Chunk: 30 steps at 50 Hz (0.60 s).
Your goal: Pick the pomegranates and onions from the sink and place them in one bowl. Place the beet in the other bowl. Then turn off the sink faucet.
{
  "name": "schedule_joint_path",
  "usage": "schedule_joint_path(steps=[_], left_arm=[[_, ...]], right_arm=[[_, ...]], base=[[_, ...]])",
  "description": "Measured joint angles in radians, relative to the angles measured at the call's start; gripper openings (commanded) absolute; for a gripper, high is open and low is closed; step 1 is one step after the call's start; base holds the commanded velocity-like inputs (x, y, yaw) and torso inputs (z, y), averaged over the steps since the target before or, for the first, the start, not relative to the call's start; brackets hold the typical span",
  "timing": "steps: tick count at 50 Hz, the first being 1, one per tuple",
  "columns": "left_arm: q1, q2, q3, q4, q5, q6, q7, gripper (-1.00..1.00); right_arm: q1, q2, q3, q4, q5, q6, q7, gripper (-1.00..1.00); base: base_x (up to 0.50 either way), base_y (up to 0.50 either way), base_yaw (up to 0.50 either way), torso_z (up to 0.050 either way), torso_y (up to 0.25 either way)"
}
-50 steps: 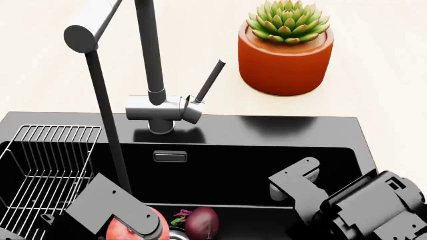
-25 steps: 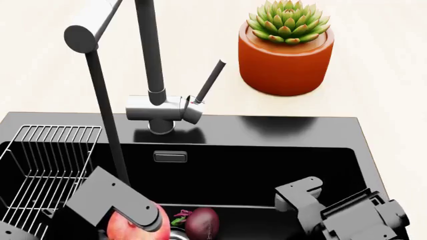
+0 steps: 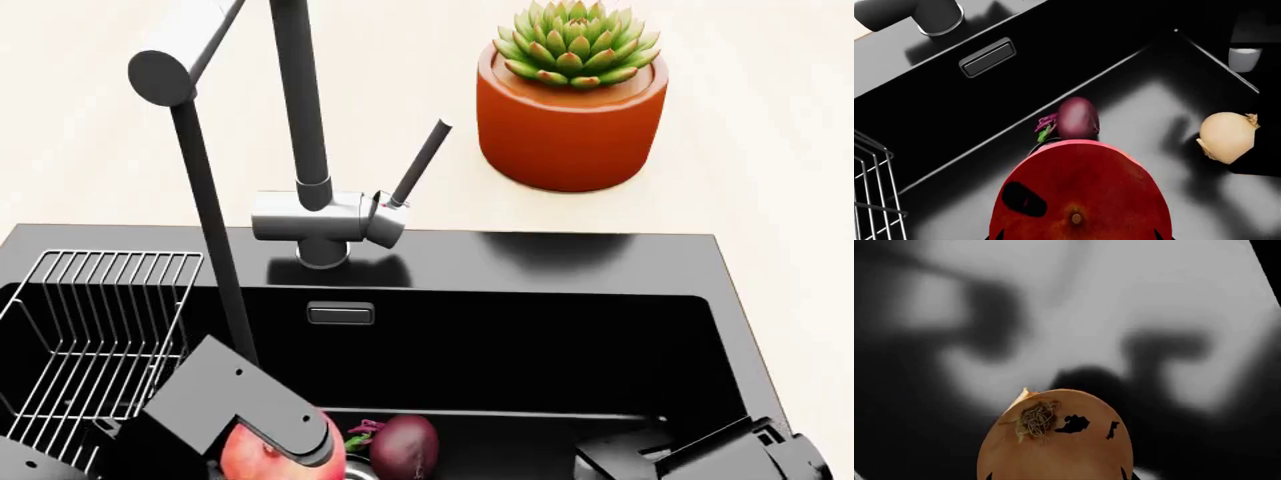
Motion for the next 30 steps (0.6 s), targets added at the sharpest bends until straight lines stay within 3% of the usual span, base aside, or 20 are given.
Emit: schedule_joint_path(steps=[10, 24, 30], left_arm=[[-0.009, -0.001, 0.000, 0.000, 0.004, 0.006, 0.005, -1.00], [-0.022, -0.008, -0.008, -0.012, 0.051, 0.025, 0.060, -1.00], [-0.002, -0.032, -0.015, 0.021, 0.157, 0.108, 0.163, -1.00]], right_arm=[[0.045, 0.040, 0.025, -0.090, 0.003, -0.014, 0.076, -1.00], [0.155, 0.132, 0.114, -0.339, 0.092, 0.100, 0.225, -1.00], [0.096, 0.263, 0.273, -0.567, 0.227, 0.032, 0.423, -1.00]], base=[[0.00, 0.00, 0.00, 0.000, 0.000], [0.00, 0.00, 0.00, 0.000, 0.001], [0.00, 0.00, 0.00, 0.000, 0.000]])
